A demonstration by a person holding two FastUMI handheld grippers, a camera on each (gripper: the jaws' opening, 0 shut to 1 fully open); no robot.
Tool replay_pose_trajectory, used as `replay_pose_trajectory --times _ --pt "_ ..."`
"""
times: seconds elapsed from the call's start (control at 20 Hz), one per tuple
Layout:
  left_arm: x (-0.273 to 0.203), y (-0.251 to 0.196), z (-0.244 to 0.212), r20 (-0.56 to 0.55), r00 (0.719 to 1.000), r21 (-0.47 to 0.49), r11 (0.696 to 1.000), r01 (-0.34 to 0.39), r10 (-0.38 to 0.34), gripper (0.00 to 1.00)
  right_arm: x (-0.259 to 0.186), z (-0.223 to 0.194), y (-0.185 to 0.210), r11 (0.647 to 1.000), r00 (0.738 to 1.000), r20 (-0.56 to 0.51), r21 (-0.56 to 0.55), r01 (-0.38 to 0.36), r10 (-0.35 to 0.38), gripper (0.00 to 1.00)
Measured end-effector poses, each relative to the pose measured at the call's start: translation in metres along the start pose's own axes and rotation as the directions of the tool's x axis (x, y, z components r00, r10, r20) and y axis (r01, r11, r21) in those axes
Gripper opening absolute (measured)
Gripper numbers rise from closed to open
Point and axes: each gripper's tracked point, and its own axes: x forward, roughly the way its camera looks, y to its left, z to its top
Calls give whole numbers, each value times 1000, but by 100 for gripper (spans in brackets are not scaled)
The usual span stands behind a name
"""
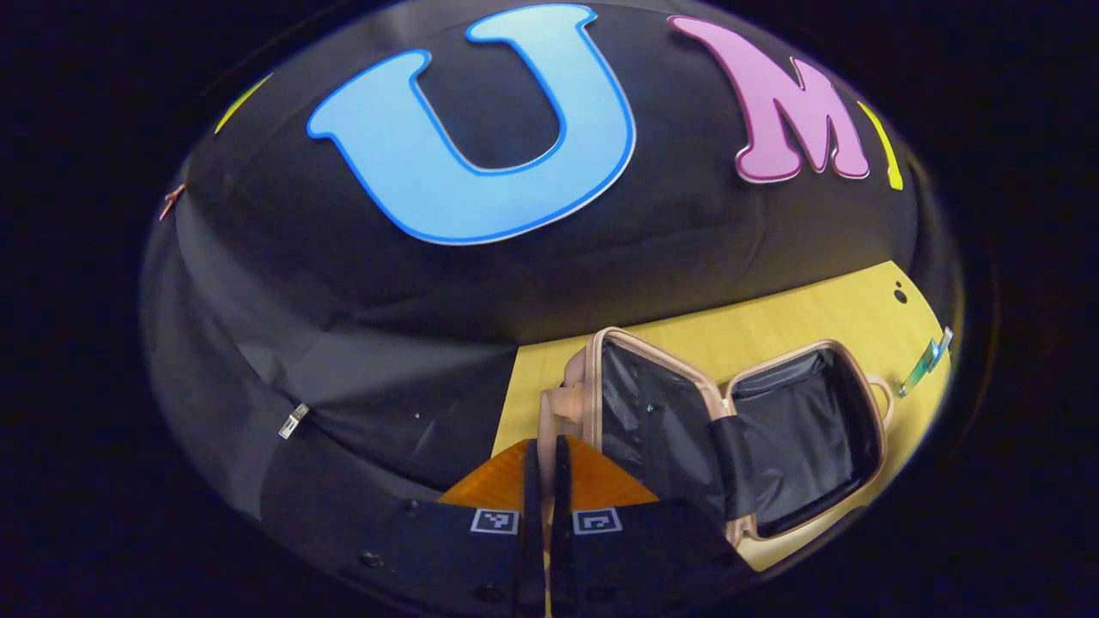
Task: First open the suitcase, pack the skin care products into it, and then close the suitcase.
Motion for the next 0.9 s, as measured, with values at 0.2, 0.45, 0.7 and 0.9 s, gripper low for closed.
replay_pose_trajectory --times 0.2,0.45,0.7,0.9 --pt "75 26 -62 -64 997 -102 994 41 -48 8 7 -13 5 997 999 -10 -59 53 -54 96" --pt "126 16 -115 -131 988 -216 975 53 -82 9 12 -37 8 994 994 -46 -46 99 -101 96" --pt "129 35 -117 -92 996 -188 982 -10 -8 22 9 -43 4 991 990 -50 -42 127 -129 96" --pt "68 32 -72 94 995 -168 986 -12 28 97 6 -38 -13 988 987 -34 -20 153 -154 96"
